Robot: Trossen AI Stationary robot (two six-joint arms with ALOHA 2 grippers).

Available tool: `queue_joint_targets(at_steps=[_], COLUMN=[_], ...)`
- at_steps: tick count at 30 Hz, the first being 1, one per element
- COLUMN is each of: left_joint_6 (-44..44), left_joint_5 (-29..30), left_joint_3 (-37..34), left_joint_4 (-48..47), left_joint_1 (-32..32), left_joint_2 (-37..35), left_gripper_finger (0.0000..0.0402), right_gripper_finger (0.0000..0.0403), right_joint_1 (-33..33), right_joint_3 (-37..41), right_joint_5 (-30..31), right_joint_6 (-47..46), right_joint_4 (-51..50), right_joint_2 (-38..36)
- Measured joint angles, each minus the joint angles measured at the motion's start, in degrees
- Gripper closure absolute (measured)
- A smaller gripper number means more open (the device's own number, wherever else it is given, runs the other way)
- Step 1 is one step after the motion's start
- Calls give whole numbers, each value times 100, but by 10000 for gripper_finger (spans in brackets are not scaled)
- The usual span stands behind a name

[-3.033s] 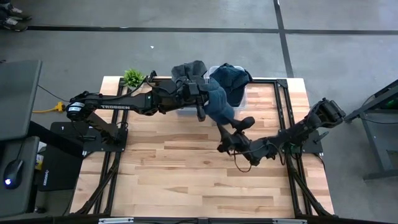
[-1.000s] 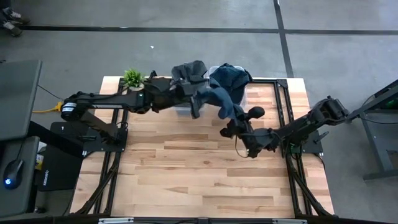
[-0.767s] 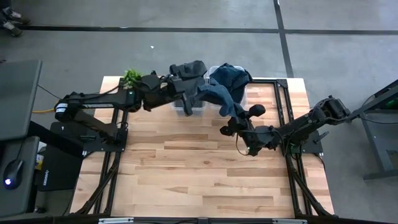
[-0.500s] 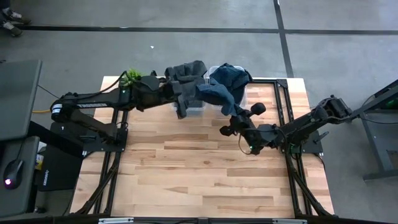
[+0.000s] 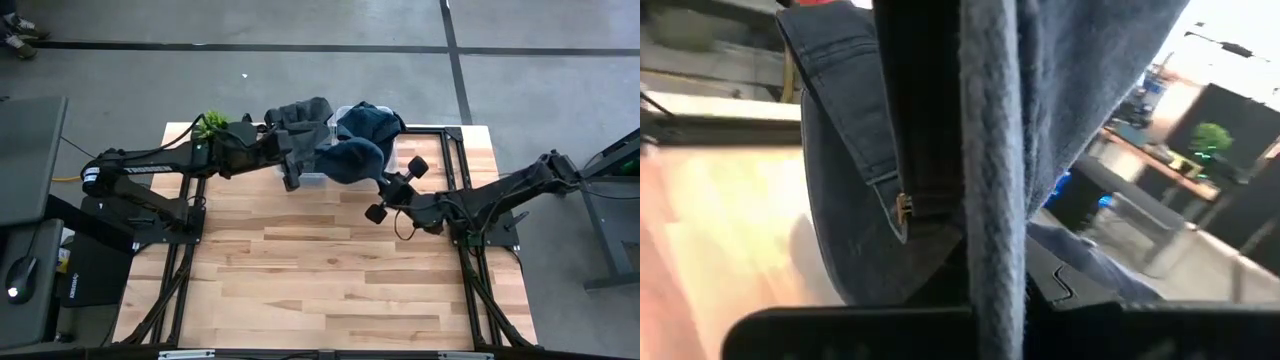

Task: Pick & Place hat
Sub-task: Put the blue cap into the right transparent bin

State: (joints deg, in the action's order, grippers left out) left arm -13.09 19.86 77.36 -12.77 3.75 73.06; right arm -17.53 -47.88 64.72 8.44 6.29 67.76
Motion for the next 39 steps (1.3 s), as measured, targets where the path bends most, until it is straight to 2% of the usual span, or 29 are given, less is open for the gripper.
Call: queue_joint_targets(at_steps=[6, 9, 17, 22, 27, 34, 39], left_joint_6=[-368, -794, -1136, -1219, -1212, -1199, -1197], left_joint_5=[-477, -499, -448, -193, -475, -393, -33], left_joint_3=[0, -2, -2, -2, -2, -9, -2], left_joint_4=[375, 396, 798, 962, 1119, 1007, 1061], left_joint_1=[-1, -2, 0, 2, 4, 4, 4], left_joint_2=[77, 197, 507, 511, 511, 724, 830], left_gripper_finger=[89, 89, 89, 89, 89, 90, 132], right_gripper_finger=[397, 397, 397, 397, 397, 397, 397], right_joint_1=[323, 501, 708, 716, 776, 821, 819], right_joint_3=[0, 0, -2, -2, -2, -2, -2], right_joint_5=[-788, -1029, -1486, -1573, -1733, -1859, -1862], right_joint_6=[-21, -47, 40, 80, 100, 117, 167], right_joint_4=[124, 127, 265, 267, 303, 389, 417], right_joint_2=[-39, -39, -39, -36, -34, -34, -34])
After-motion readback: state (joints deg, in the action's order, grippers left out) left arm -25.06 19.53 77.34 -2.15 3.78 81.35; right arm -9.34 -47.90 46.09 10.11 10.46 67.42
